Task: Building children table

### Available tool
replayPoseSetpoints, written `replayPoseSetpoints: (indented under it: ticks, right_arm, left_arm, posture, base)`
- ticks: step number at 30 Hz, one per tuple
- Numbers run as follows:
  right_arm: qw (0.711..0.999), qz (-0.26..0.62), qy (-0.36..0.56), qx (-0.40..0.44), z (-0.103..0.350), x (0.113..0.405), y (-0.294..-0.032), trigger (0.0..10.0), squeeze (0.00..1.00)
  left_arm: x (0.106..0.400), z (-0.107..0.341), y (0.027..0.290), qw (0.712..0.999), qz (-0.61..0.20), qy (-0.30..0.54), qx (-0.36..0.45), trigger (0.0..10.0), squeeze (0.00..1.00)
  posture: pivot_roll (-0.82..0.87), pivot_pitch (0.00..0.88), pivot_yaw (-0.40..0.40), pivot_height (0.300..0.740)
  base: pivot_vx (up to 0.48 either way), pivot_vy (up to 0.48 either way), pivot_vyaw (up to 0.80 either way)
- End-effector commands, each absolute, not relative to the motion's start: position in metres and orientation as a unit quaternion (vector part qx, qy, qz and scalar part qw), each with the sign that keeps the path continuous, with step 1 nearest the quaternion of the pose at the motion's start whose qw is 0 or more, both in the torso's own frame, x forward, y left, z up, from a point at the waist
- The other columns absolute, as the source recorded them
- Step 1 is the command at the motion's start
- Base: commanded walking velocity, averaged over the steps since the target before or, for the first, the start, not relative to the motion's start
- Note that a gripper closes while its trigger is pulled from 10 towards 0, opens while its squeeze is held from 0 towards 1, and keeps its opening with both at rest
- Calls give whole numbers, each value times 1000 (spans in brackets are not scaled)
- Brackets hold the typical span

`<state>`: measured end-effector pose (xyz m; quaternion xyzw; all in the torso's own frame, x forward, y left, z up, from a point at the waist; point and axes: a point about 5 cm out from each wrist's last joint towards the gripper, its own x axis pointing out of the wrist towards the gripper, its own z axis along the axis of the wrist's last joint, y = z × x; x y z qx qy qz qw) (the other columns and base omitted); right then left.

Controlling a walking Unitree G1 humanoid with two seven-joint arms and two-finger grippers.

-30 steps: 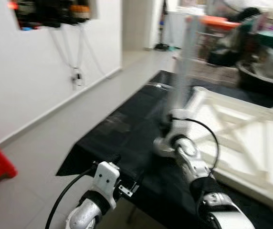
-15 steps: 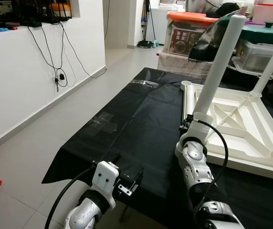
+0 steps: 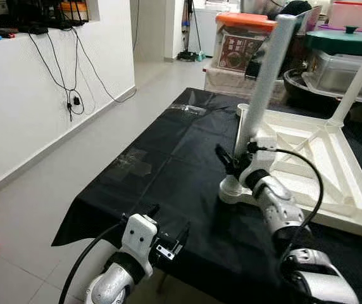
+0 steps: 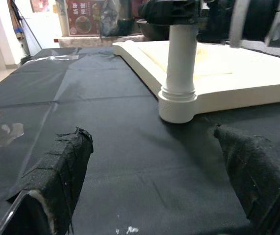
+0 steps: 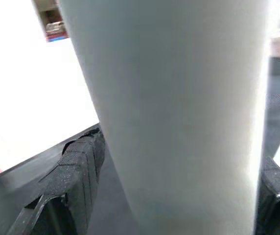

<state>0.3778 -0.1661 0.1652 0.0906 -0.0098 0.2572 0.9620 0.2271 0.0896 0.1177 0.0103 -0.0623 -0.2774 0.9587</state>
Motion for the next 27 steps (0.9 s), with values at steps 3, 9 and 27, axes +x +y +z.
replayPoseSetpoints:
  ticks: [3,9,27]
  right_arm:
    - [886,455,30,77,157,362,-134,10000,0]
    - [824,563,48,45,153,351,-113,10000,0]
    - [959,269,8,87,156,382,-138,0,0]
  left_arm:
    - [227,113,89,958,-282,-52,11,10000,0]
    - [227,113,89,958,-282,-51,11,10000,0]
    - [226,113,88,958,-283,-51,11,10000,0]
  posture:
    - [194,0,-74,740]
    - [200,0,-76,740]
    - [193,0,-73,740]
  base:
    - [0,0,0]
    - [0,0,0]
    - [0,0,0]
